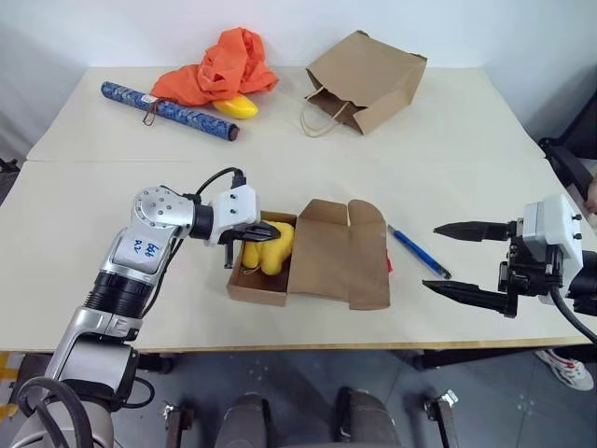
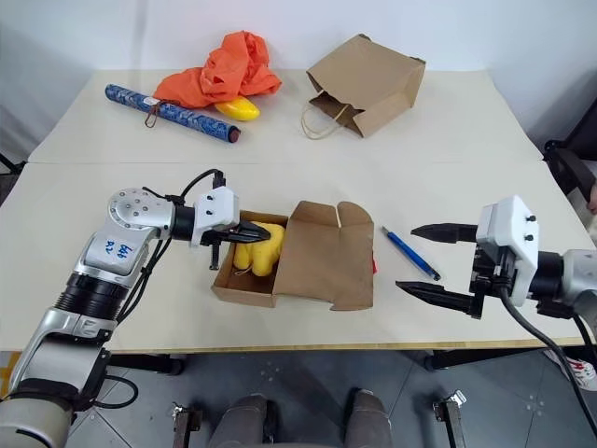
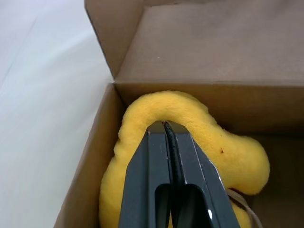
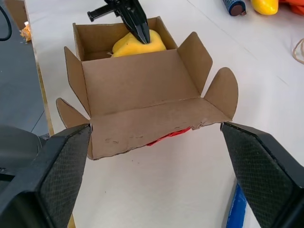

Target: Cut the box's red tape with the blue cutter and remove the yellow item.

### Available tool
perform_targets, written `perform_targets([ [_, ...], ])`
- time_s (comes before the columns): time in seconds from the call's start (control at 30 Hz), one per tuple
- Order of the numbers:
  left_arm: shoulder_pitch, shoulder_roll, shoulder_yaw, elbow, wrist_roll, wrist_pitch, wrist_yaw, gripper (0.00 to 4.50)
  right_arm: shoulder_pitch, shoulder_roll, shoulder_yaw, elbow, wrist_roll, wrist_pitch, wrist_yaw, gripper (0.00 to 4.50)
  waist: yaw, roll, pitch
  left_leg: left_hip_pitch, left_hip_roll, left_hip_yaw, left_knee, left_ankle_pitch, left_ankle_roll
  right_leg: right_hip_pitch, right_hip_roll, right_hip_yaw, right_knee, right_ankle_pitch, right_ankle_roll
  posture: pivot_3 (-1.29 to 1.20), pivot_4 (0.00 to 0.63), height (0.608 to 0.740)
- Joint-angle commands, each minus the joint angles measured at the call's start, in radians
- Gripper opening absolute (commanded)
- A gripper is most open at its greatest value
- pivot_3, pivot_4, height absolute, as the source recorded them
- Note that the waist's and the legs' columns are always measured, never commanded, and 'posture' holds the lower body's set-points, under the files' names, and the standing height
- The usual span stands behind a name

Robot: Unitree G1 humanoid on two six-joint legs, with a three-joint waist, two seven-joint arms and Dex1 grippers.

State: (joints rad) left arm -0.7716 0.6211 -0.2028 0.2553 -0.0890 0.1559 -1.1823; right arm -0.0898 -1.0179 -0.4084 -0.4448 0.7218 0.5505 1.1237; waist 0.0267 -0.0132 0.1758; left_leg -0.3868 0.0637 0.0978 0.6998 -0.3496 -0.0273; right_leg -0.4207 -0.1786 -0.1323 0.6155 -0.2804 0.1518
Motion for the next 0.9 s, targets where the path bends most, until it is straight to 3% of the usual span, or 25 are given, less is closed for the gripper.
perform_targets([
  [0.03,-0.010,0.013,-0.004,-0.002,-0.015,0.051,-0.041,1.21,-0.002,-0.017,-0.020,-0.016,-0.003,0.004,-0.010,4.50,0.000,0.000,0.000,0.000,0.000,0.000,0.000,0.000,0.000,0.000,0.000,0.000,0.000,0.000,0.000,0.00,0.150,0.740],
  [0.4,-0.024,0.022,-0.014,0.007,0.046,0.037,-0.008,4.48,-0.011,-0.017,-0.010,-0.015,-0.007,0.012,-0.027,4.50,0.000,0.000,0.000,0.000,0.000,0.000,0.000,0.000,0.000,0.000,0.000,0.000,0.000,0.000,0.000,0.00,0.150,0.740],
  [0.63,-0.006,-0.018,-0.071,0.037,0.098,0.004,0.009,4.48,-0.014,-0.016,-0.005,-0.016,-0.015,0.016,-0.033,4.50,0.000,0.000,0.000,0.000,0.000,0.000,0.000,0.000,0.000,0.000,0.000,0.000,0.000,0.000,0.000,0.00,0.150,0.740],
  [0.77,0.001,-0.021,-0.077,0.048,0.105,-0.009,0.002,3.66,-0.012,-0.017,-0.007,-0.018,-0.017,0.019,-0.033,4.50,0.000,0.000,0.000,0.001,0.000,0.000,0.000,0.000,0.000,0.000,0.000,0.000,0.000,0.000,0.000,0.00,0.150,0.740],
  [0.9,-0.005,-0.028,-0.055,0.057,0.090,-0.011,0.006,2.55,-0.002,-0.017,-0.014,-0.025,-0.017,0.021,-0.032,4.50,0.000,0.000,0.000,0.001,0.000,0.000,0.000,0.000,0.000,0.001,0.000,0.000,0.000,0.000,0.000,0.00,0.150,0.740],
])
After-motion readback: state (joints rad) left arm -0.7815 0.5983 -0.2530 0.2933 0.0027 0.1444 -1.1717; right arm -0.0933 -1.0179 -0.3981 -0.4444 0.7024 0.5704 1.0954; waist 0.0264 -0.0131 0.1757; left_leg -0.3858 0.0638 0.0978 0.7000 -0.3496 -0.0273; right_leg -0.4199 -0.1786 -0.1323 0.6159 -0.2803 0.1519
